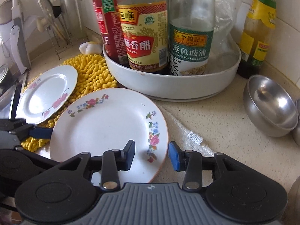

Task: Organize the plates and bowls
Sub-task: 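Grasp the floral-rim plate's rim with the right gripper and lift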

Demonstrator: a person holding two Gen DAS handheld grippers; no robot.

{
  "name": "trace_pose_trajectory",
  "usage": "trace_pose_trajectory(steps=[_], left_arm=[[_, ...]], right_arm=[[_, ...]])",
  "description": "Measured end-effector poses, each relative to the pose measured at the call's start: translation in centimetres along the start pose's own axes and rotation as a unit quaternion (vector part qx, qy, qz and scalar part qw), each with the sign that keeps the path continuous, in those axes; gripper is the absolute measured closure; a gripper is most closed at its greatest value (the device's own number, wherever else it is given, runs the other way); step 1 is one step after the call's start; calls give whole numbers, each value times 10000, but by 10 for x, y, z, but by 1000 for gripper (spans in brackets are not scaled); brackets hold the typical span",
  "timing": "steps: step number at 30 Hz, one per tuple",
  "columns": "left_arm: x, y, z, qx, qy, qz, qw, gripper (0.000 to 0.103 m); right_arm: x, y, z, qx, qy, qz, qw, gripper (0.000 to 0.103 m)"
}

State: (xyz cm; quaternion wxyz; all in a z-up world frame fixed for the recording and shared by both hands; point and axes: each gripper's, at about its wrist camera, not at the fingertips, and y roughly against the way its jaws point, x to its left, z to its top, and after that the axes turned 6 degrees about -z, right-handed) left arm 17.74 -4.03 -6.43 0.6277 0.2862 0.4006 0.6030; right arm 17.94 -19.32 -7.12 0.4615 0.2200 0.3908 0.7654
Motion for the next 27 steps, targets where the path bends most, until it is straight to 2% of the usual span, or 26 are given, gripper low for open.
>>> trace_pose_trajectory(steps=[2, 3, 5, 6, 8, 10, 14, 17, 19, 23, 27], left_arm=[[0, 1, -1, -35, -49, 23, 10000, 7], [0, 1, -1, -58, -44, 32, 10000, 8], [-1, 4, -1, -130, -52, 46, 9999, 9], [-2, 6, -1, -201, -97, 35, 9997, 12], [-7, 9, -1, -211, -241, -45, 9995, 12], [-9, 8, -1, -116, -312, -117, 9994, 12], [7, 4, -1, -44, 53, -242, 9997, 11], [11, 3, 4, -60, 186, -343, 9992, 9], [9, 1, 7, -92, 163, -375, 9991, 8], [1, -7, 10, -61, -58, -287, 9996, 2], [-3, -6, 10, -126, -145, -188, 9996, 3]], right_arm=[[0, 2, 0, -54, -3, 26, 10000, 56], [0, 5, 0, -141, 23, 98, 9999, 63], [3, 15, 2, -320, 34, 640, 9974, 65], [9, 18, 5, -328, 127, 618, 9975, 65], [15, 17, 7, -315, 225, 289, 9988, 65], [1, 14, 8, -234, -77, 374, 9990, 65], [-26, 3, 7, -42, -419, -50, 9991, 65], [-31, -7, 7, 163, -499, 140, 9985, 64], [-28, -12, 4, 203, -564, 415, 9973, 57], [-21, -12, 3, 134, -423, 360, 9984, 56], [-27, -9, 1, 201, -591, 475, 9969, 56]])
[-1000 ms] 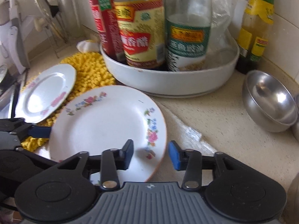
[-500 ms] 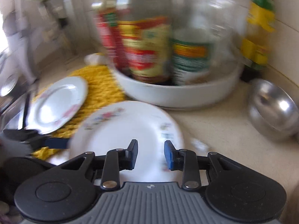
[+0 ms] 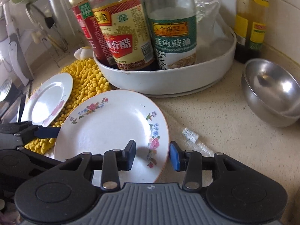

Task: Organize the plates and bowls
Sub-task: 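Grasp the floral-rim plate's rim with the right gripper and lift, then lower the floral-rim plate onto the pink-flower plate and release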

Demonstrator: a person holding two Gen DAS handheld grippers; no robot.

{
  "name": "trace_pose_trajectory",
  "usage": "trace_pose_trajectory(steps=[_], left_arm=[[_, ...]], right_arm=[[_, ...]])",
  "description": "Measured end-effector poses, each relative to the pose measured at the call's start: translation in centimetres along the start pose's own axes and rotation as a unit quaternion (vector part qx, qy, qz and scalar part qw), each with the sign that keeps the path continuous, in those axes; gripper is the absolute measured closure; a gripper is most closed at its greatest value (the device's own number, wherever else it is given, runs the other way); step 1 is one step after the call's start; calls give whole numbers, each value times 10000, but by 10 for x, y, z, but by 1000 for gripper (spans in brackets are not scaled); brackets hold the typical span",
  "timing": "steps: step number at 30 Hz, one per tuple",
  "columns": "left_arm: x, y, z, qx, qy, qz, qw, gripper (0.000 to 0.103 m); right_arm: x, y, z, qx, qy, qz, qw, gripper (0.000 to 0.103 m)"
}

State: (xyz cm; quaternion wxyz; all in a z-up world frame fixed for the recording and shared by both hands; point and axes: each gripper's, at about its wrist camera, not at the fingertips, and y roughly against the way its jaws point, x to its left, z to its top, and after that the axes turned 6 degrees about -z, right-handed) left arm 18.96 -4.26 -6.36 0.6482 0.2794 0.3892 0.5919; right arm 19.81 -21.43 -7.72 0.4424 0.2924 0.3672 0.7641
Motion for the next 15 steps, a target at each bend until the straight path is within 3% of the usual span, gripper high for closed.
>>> trace_pose_trajectory(steps=[15], left_arm=[[-14, 27, -5, -294, -239, -106, 9992, 4]], right_arm=[[-7, 54, -15, -343, -312, 35, 9989, 56]])
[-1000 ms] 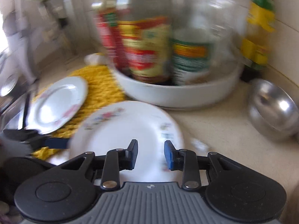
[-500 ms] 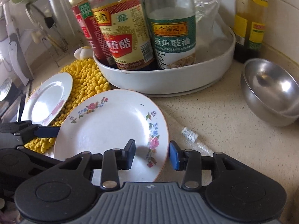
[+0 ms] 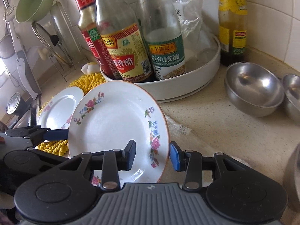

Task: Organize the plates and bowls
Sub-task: 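Lower the floral-rim plate onto the pink-flower plate and release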

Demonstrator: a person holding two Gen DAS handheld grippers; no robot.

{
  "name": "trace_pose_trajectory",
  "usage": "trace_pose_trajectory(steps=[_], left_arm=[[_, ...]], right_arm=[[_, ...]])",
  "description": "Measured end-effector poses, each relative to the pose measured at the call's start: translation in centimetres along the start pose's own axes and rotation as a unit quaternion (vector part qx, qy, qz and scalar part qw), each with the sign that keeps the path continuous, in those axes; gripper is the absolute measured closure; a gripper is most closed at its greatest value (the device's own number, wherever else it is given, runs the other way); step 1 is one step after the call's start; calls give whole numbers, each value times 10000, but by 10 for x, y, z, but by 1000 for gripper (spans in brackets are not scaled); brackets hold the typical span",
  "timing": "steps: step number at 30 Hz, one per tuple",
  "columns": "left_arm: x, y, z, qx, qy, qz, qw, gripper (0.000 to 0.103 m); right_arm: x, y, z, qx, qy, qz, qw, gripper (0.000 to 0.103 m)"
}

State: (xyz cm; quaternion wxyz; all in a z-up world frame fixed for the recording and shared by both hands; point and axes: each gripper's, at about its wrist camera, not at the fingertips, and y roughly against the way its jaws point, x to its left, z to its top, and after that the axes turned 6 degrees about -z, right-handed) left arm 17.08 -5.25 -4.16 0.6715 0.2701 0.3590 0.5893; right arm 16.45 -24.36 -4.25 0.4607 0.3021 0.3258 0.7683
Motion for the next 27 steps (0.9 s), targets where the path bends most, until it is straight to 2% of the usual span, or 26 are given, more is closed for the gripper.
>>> trace_pose_trajectory(steps=[13, 27], left_arm=[[-37, 10, -7, 62, -589, -403, 9974, 4], [-77, 10, -17, 192, -1223, -855, 9886, 4]], right_arm=[[-21, 43, -32, -44, -509, -401, 9979, 56], [-42, 80, -67, -66, -1023, -864, 9910, 56]])
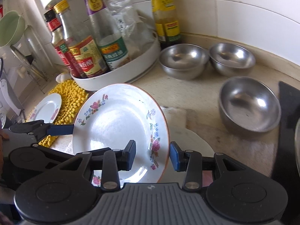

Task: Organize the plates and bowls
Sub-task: 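Lower the floral-rim plate onto the pink-flower plate and release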

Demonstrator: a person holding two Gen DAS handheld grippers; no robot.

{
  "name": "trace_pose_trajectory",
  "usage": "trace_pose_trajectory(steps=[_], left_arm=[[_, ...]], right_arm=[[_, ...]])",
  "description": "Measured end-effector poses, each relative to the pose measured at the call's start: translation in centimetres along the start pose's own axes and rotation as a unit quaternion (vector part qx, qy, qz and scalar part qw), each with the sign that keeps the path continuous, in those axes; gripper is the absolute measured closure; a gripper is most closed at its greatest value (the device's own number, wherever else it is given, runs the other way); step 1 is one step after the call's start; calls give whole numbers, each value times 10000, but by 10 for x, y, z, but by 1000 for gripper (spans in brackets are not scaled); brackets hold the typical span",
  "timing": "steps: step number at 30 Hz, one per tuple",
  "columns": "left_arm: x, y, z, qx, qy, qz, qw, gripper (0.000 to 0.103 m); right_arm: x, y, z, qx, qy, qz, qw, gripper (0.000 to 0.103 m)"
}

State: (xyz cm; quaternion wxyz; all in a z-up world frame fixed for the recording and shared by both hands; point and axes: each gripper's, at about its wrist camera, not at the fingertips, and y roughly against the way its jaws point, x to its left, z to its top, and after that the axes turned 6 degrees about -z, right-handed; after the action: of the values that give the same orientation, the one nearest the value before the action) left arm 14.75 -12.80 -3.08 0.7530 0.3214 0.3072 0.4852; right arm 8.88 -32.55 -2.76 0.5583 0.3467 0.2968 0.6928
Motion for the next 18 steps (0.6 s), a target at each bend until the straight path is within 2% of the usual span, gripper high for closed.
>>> trace_pose_trajectory(steps=[18], left_arm=[[-38, -10, -5, 199, -566, -424, 9973, 4]], right_arm=[[-21, 22, -27, 19, -372, -441, 9983, 56]])
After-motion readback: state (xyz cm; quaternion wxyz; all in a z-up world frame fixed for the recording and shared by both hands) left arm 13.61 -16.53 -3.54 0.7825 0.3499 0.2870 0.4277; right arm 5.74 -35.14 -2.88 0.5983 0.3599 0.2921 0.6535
